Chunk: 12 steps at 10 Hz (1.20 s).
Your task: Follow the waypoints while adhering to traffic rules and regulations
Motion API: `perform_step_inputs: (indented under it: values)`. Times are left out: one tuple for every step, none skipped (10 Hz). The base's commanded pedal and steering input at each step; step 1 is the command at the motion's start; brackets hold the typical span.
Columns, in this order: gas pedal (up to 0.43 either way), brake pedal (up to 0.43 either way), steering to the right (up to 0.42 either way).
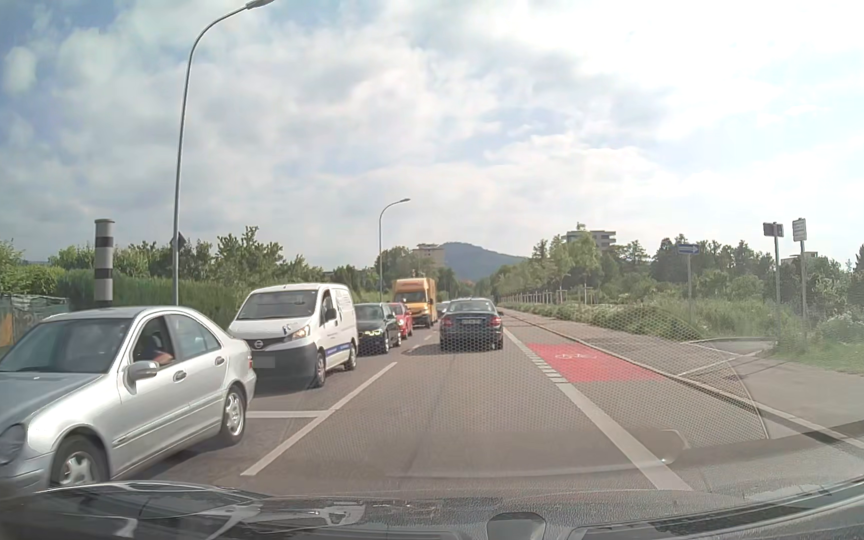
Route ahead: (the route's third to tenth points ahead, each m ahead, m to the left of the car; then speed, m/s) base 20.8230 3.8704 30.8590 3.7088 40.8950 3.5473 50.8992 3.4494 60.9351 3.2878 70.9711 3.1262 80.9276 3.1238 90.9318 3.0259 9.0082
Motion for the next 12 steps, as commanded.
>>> perform_step_inputs:
  values:
    - [0.028, 0.000, -0.001]
    - [0.028, 0.000, -0.001]
    - [0.028, 0.000, -0.001]
    - [0.039, 0.000, -0.001]
    - [0.039, 0.000, -0.001]
    - [0.039, 0.000, 0.000]
    - [0.039, 0.000, 0.000]
    - [0.039, 0.000, 0.000]
    - [0.039, 0.000, 0.000]
    - [0.039, 0.000, 0.000]
    - [0.039, 0.000, 0.000]
    - [0.039, 0.000, 0.000]
